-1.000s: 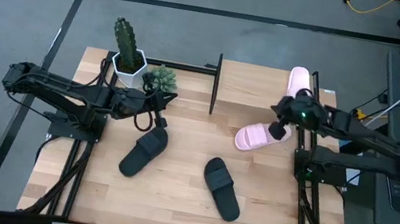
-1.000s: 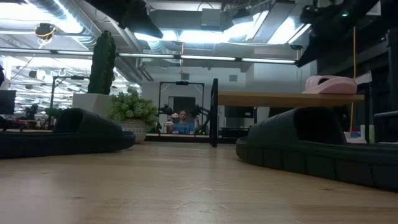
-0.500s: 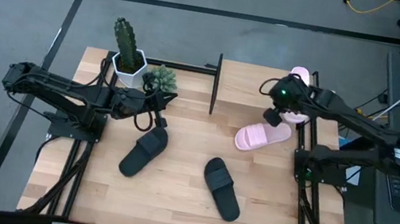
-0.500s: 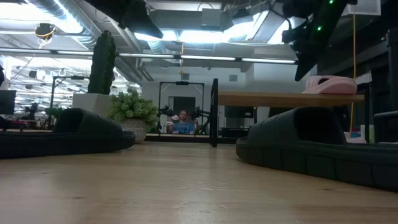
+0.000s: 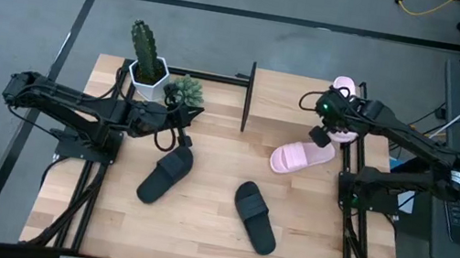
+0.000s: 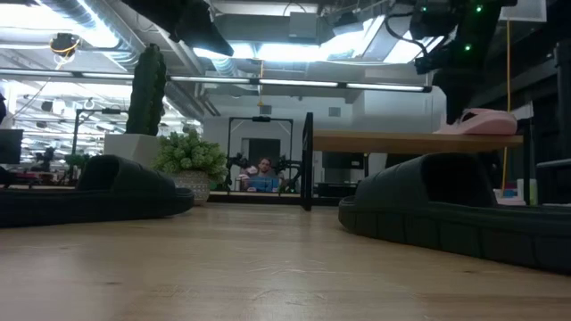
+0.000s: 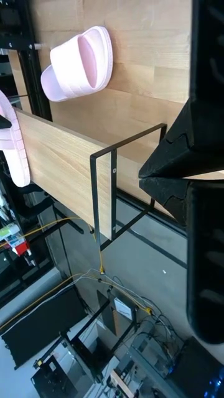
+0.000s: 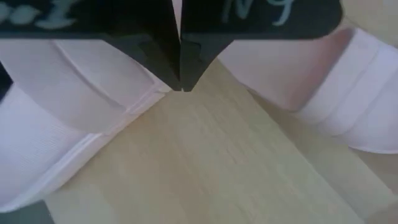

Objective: Pick and place slides into the shelf
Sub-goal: Put the left pink slides on the shelf, then put the pink slides on the shelf

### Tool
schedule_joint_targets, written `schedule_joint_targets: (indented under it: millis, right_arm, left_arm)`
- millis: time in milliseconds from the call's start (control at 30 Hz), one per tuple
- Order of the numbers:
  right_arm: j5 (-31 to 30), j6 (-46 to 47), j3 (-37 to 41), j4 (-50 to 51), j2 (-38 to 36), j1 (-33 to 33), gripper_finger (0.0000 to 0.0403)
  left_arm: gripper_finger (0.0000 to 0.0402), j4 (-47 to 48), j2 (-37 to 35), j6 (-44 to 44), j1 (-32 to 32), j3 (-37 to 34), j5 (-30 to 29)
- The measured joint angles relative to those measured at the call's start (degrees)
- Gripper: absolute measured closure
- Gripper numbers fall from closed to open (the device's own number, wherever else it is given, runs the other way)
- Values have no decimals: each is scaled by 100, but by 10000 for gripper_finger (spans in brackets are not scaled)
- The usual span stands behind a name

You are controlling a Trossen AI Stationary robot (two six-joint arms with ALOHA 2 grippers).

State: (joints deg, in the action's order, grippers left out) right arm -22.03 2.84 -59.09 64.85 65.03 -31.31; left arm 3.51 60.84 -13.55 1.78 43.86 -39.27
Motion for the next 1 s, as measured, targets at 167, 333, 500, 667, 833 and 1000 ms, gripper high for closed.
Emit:
schedule_joint_targets:
  millis: [167, 333, 500, 667, 833, 1000]
  right_arm:
    - [-177, 7, 0, -12, -4, 0, 403]
    - [-192, 74, 0, 58, -4, -2, 403]
    - [-297, 152, 0, 269, -6, -2, 402]
    - [-269, 90, 0, 61, -6, -2, 402]
    - [100, -204, 2, -368, -40, 47, 403]
    - [116, -503, 2, -833, -329, 304, 403]
  left_arm:
    - [402, -1, 0, 10, 2, 0, 2]
    - [402, 0, 0, 10, 1, 0, 2]
    - [402, 0, 0, 10, 0, 0, 2]
    - [402, 52, 0, 10, 2, 0, 1]
    - [401, 55, 0, 10, 2, 0, 2]
    - [402, 55, -1, 10, 2, 0, 1]
